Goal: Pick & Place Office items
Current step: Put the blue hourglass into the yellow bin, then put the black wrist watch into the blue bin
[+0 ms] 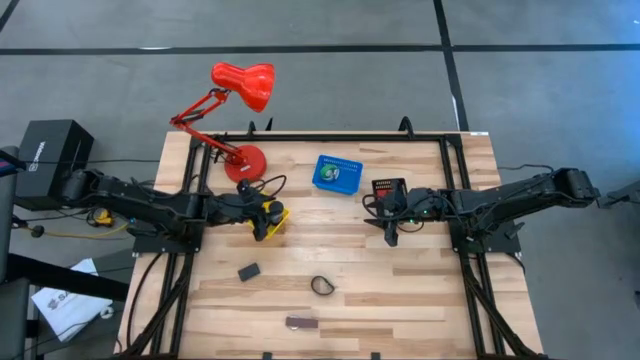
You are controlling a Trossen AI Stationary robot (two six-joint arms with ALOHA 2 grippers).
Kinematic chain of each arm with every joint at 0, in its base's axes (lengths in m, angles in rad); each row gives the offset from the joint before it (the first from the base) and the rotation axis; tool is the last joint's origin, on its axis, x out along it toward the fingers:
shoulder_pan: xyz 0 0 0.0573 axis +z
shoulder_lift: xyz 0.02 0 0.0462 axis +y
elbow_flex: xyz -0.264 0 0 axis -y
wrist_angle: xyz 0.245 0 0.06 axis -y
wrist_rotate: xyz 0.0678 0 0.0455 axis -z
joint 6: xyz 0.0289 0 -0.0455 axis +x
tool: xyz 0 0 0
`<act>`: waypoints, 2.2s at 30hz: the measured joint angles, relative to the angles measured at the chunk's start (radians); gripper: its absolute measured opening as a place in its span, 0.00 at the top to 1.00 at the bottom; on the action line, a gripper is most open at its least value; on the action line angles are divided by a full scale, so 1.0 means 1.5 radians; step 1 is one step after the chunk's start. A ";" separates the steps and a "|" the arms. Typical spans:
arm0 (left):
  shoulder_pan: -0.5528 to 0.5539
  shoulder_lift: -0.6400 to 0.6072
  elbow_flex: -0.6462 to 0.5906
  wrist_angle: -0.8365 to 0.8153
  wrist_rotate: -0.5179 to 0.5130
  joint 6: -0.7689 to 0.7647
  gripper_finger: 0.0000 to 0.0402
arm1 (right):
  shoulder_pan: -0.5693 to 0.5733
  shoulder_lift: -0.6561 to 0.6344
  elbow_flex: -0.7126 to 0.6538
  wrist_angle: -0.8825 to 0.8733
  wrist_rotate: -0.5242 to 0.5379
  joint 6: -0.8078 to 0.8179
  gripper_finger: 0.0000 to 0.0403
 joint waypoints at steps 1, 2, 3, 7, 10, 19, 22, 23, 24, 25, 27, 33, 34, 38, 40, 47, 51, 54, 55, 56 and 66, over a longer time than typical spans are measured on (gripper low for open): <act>0.001 0.005 0.000 -0.003 0.000 0.003 0.55 | 0.000 0.000 0.000 0.000 0.000 0.000 0.47; 0.002 0.007 0.000 -0.006 0.001 0.005 0.58 | 0.000 0.000 0.000 0.000 0.000 0.000 0.47; 0.002 0.006 0.000 -0.006 0.001 0.006 0.61 | 0.000 0.000 0.000 0.000 0.000 0.000 0.47; 0.001 0.000 0.000 -0.006 0.001 0.006 0.74 | 0.000 0.000 0.000 0.000 0.000 0.000 0.47; 0.000 -0.003 0.001 -0.005 0.001 0.023 0.83 | 0.000 0.000 0.000 0.000 0.000 0.000 0.47; 0.000 -0.003 0.001 -0.085 0.033 -0.014 0.99 | 0.000 0.000 0.000 0.000 0.000 0.000 0.47; 0.000 -0.003 0.002 -0.087 0.041 -0.014 0.99 | 0.000 0.000 0.000 0.000 0.000 0.000 0.47; 0.000 -0.003 0.002 -0.087 0.041 -0.015 0.99 | 0.000 0.000 0.000 0.000 0.000 0.000 0.47; 0.000 -0.004 0.002 -0.089 0.042 -0.015 1.00 | 0.000 0.000 0.000 0.000 0.000 0.000 0.47; 0.000 -0.006 0.002 -0.093 0.044 -0.016 1.00 | 0.000 0.000 0.000 0.000 0.000 0.000 0.47; 0.000 -0.007 0.002 -0.097 0.044 -0.016 1.00 | 0.000 0.000 0.000 0.000 0.000 0.000 0.47; 0.000 -0.026 0.000 -0.112 0.047 -0.016 1.00 | 0.000 0.000 0.000 0.000 0.000 0.000 0.47; 0.000 -0.028 0.000 -0.112 0.050 -0.016 1.00 | 0.000 0.000 0.000 0.000 0.000 0.000 0.47; 0.000 -0.036 0.000 -0.121 0.051 -0.022 1.00 | 0.000 0.000 0.000 0.000 0.000 0.000 0.47; 0.001 -0.035 0.000 -0.129 0.050 -0.035 1.00 | 0.000 0.000 0.000 0.000 0.000 0.000 0.47; -0.004 -0.064 0.005 -0.118 0.047 -0.030 1.00 | 0.000 0.000 0.000 0.000 0.000 0.000 0.47; -0.005 -0.098 0.006 -0.116 0.047 -0.030 1.00 | 0.000 0.000 0.000 0.001 0.000 0.000 0.47; -0.013 -0.117 0.006 -0.106 0.046 -0.030 1.00 | 0.000 0.000 0.000 0.001 0.000 0.000 0.47; -0.017 -0.120 0.006 -0.103 0.046 -0.031 1.00 | 0.000 0.000 0.000 0.001 0.000 0.000 0.47; -0.022 -0.121 0.006 -0.096 0.046 -0.031 1.00 | 0.000 0.000 0.000 0.002 0.000 0.001 0.47; -0.061 -0.115 0.006 -0.025 0.046 -0.029 1.00 | 0.000 0.000 0.000 0.036 0.000 -0.001 0.47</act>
